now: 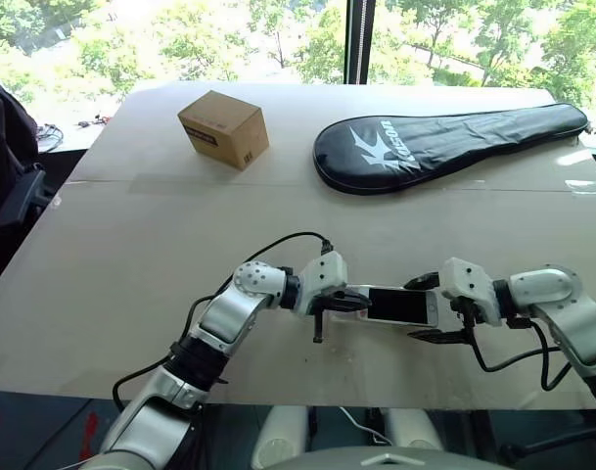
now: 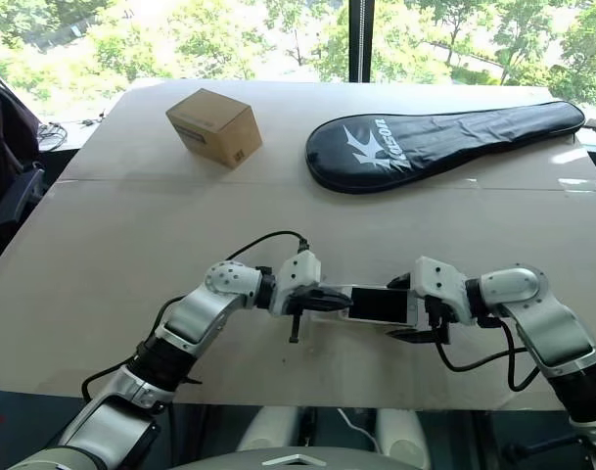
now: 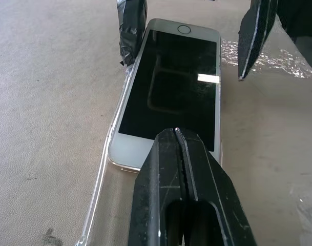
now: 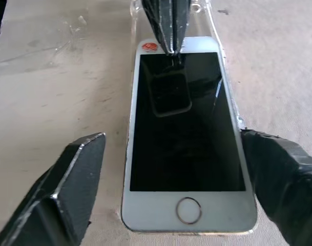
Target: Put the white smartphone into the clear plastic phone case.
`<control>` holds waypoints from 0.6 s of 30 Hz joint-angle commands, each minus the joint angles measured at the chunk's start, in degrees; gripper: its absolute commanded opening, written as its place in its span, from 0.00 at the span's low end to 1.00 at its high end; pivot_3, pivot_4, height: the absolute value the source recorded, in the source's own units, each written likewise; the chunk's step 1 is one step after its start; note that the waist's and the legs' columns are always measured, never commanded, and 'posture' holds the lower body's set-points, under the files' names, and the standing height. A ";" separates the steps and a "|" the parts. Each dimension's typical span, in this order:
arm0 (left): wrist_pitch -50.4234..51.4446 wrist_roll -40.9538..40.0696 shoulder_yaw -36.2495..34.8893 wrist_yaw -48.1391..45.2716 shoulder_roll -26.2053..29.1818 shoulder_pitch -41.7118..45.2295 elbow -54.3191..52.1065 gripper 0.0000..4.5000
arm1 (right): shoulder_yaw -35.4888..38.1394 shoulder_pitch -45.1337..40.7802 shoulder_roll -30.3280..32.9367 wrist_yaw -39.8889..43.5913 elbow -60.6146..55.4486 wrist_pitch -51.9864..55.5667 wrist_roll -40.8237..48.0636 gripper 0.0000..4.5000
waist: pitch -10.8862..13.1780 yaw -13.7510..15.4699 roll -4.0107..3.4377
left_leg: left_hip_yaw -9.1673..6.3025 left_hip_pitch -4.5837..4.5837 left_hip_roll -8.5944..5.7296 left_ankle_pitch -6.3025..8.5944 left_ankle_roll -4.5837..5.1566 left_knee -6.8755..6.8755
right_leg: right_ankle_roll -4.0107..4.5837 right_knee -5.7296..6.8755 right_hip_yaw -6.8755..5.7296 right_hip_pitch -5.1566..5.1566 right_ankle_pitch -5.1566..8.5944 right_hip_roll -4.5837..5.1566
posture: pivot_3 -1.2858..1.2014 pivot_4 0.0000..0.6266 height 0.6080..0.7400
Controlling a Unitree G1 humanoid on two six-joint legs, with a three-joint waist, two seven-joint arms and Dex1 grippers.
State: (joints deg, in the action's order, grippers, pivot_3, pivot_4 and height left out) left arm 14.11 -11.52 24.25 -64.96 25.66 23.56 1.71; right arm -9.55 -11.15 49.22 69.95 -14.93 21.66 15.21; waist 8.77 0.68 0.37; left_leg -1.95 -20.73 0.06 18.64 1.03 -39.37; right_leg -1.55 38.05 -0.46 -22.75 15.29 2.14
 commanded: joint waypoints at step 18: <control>3.41 -1.53 -2.92 0.28 -1.31 1.88 -3.87 0.00 | 5.18 3.88 3.48 -0.57 -0.68 -1.83 0.80 0.03 | -0.02 0.04 0.06 | -0.04 0.03 0.00 0.00 0.01 -0.06 | -0.01 0.03 -0.03 0.07 0.00 -0.08 | 0.52 0.24 1.00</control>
State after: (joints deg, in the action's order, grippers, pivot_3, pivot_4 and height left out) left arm 16.50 -11.54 22.76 -64.61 24.16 24.51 1.25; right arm -4.55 -6.45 52.93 69.56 -14.62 20.80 15.62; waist 8.74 0.72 0.43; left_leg -1.99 -20.71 0.06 18.64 1.04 -39.42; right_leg -1.56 38.07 -0.49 -22.69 15.29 2.06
